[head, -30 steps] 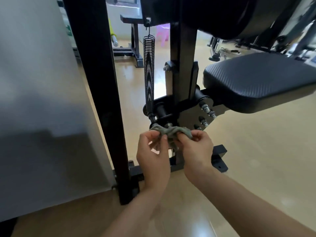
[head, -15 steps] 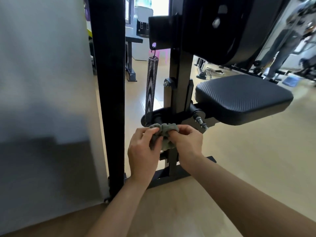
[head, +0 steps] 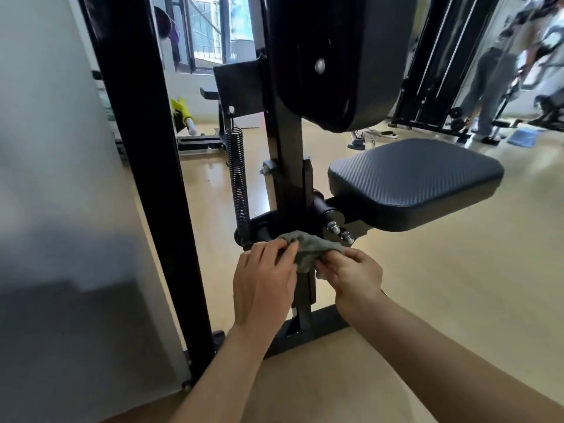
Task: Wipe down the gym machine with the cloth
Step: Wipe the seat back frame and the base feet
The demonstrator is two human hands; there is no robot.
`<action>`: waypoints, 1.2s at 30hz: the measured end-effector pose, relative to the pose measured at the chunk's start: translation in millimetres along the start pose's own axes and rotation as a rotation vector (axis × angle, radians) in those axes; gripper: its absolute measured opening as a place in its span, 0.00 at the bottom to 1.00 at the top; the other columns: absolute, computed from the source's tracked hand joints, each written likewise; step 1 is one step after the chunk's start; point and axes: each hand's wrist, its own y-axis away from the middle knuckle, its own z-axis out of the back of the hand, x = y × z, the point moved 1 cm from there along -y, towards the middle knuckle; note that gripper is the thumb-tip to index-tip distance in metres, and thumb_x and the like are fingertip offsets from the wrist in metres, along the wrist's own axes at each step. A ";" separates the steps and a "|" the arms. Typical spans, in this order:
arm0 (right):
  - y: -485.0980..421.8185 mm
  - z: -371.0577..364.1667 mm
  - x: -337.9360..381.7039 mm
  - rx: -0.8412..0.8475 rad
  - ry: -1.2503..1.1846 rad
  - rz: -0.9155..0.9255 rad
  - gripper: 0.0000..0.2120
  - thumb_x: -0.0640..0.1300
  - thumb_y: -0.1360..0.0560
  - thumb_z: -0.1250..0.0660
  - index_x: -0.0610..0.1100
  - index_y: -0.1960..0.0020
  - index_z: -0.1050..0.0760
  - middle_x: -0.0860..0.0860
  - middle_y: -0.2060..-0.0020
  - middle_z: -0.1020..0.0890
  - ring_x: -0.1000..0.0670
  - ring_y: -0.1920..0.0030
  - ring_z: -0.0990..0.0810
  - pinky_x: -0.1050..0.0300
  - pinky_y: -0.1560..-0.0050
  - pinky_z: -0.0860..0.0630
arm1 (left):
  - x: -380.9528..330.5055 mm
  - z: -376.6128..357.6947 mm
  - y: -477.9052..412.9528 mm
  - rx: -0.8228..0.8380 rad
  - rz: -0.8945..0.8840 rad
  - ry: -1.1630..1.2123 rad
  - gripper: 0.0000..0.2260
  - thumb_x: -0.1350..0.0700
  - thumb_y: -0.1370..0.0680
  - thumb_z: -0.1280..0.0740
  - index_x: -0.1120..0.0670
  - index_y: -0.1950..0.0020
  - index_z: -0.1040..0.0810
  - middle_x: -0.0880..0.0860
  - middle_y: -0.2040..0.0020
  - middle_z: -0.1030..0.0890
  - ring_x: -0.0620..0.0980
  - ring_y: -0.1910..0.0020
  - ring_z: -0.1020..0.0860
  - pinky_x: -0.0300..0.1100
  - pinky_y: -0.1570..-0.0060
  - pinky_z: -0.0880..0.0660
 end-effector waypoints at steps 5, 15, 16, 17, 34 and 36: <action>15.4 -11.4 28.2 0.113 0.139 0.320 0.05 0.37 0.26 0.25 0.45 0.52 0.17 0.50 0.59 0.15 0.49 0.53 0.14 0.50 0.51 0.15 | -12.3 8.1 -28.8 -0.087 0.212 0.237 0.22 0.59 0.21 0.29 0.55 0.27 0.25 0.52 0.33 0.23 0.49 0.36 0.25 0.42 0.41 0.22; -11.1 -56.2 82.3 0.322 -0.101 0.445 0.08 0.34 0.26 0.27 0.44 0.50 0.17 0.47 0.53 0.13 0.46 0.48 0.14 0.43 0.43 0.18 | -37.6 36.1 -93.0 -0.178 0.263 0.481 0.28 0.56 0.18 0.42 0.51 0.18 0.42 0.47 0.20 0.41 0.41 0.22 0.45 0.28 0.26 0.49; -12.1 -59.7 85.4 0.370 -0.107 0.451 0.09 0.34 0.25 0.27 0.45 0.49 0.16 0.47 0.52 0.13 0.46 0.47 0.15 0.44 0.42 0.18 | -37.4 39.0 -97.8 -0.171 0.263 0.491 0.29 0.57 0.19 0.42 0.50 0.17 0.43 0.45 0.19 0.43 0.40 0.21 0.46 0.28 0.26 0.49; -12.8 -63.8 88.1 0.414 -0.099 0.463 0.09 0.34 0.24 0.28 0.44 0.48 0.16 0.47 0.51 0.13 0.47 0.46 0.15 0.45 0.41 0.19 | -36.8 41.7 -102.0 -0.168 0.259 0.505 0.29 0.57 0.19 0.42 0.49 0.17 0.44 0.45 0.19 0.44 0.39 0.21 0.47 0.29 0.26 0.50; -25.7 -50.9 67.7 0.444 0.546 1.106 0.10 0.35 0.26 0.27 0.42 0.46 0.14 0.51 0.45 0.16 0.53 0.45 0.18 0.57 0.41 0.20 | -17.1 30.7 -86.8 -0.221 0.184 0.338 0.18 0.60 0.19 0.33 0.56 0.29 0.23 0.52 0.29 0.28 0.49 0.30 0.29 0.44 0.30 0.29; -24.0 -46.2 66.3 0.357 0.611 1.189 0.07 0.35 0.27 0.26 0.41 0.50 0.14 0.50 0.51 0.15 0.53 0.52 0.17 0.61 0.47 0.20 | -15.2 28.9 -79.8 -0.215 0.197 0.325 0.14 0.59 0.20 0.31 0.56 0.34 0.19 0.51 0.35 0.24 0.49 0.35 0.25 0.40 0.35 0.27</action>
